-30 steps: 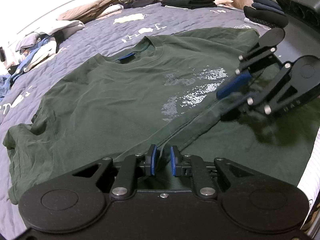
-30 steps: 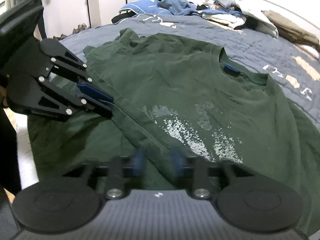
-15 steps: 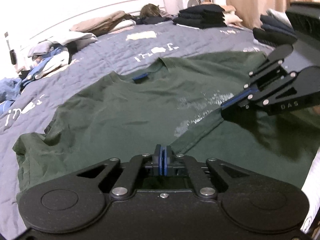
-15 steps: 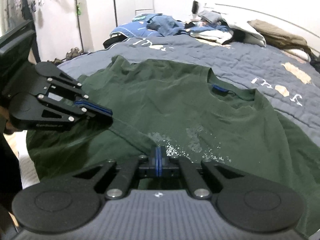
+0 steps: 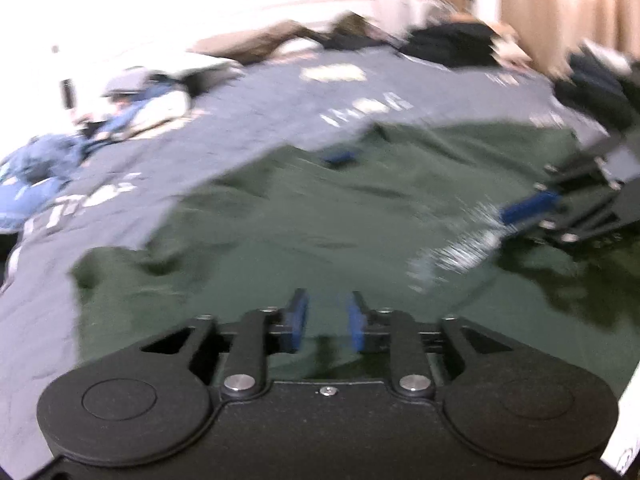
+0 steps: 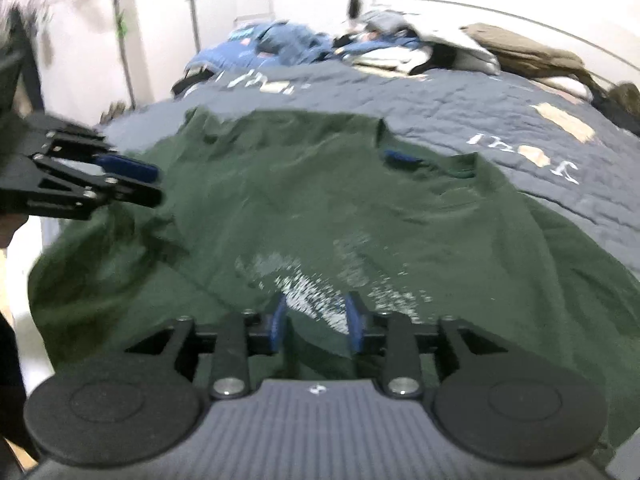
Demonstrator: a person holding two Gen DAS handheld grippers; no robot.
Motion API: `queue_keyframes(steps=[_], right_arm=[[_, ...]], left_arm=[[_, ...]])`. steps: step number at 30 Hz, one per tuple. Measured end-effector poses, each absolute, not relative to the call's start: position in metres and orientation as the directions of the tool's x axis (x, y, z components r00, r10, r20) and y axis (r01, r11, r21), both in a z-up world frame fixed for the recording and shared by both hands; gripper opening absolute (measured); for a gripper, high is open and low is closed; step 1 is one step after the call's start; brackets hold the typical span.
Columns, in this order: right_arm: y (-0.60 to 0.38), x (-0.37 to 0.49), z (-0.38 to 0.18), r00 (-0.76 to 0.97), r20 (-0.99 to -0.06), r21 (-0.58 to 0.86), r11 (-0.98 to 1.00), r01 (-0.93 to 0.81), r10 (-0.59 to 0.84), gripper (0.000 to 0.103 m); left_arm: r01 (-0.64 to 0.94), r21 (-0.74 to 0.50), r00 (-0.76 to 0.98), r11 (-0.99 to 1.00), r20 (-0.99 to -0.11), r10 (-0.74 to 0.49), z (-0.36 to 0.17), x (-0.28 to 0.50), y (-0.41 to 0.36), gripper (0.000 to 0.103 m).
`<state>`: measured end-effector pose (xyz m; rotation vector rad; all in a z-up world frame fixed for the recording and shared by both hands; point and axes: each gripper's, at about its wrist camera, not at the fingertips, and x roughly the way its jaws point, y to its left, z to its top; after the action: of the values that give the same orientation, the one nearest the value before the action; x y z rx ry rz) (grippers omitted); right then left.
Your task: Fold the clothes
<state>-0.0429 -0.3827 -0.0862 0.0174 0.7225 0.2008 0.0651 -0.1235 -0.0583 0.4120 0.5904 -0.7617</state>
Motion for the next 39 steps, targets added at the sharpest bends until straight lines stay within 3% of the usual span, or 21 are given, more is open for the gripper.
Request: queue_keyframes(steps=[5,10,12,20,23,27,33,35,39], right_arm=[[-0.408,-0.06,-0.074,0.754,-0.635,0.134,0.985,-0.108,0.169,0.037],[-0.43,-0.082,-0.067,0.761,-0.637,0.153,0.988,-0.026,0.118,0.039],[-0.437,-0.087,-0.064,0.765,-0.637,0.154,0.988,0.006,0.094,0.04],[-0.45,-0.088,-0.069,0.754,-0.656,0.198,0.974,0.111,0.047,0.042],[-0.441,-0.084,-0.073,0.744,-0.666,0.185,0.979,0.088,0.059,0.042],[-0.431,-0.081,-0.075,0.737,-0.672,0.175,0.983,0.054,0.079,0.042],[-0.432,-0.081,-0.076,0.734,-0.676,0.164,0.984,0.066,0.063,0.042],[-0.433,-0.082,-0.078,0.731,-0.679,0.164,0.984,0.074,0.059,0.042],[-0.43,-0.081,-0.08,0.723,-0.688,0.158,0.985,0.065,0.063,0.043]], left_arm=[[0.687,0.13,0.608,0.715,-0.642,-0.468,-0.05,0.072,-0.086,0.035],[0.661,0.152,0.597,0.735,-0.7,-0.393,-0.061,0.075,-0.065,0.044],[0.648,0.139,0.59,0.749,-0.713,-0.378,-0.062,0.075,-0.056,0.053],[0.56,-0.029,0.496,0.828,-0.789,-0.363,-0.075,0.094,-0.033,0.055],[0.506,-0.145,0.463,0.85,-0.787,-0.409,-0.079,0.104,-0.026,0.032],[0.464,-0.205,0.47,0.862,-0.768,-0.435,-0.08,0.112,-0.022,0.009],[0.434,-0.198,0.522,0.879,-0.74,-0.425,-0.072,0.112,-0.025,0.006],[0.413,-0.188,0.514,0.891,-0.76,-0.398,-0.074,0.115,-0.026,0.011],[0.351,-0.168,0.556,0.921,-0.754,-0.349,-0.069,0.116,-0.021,0.036]])
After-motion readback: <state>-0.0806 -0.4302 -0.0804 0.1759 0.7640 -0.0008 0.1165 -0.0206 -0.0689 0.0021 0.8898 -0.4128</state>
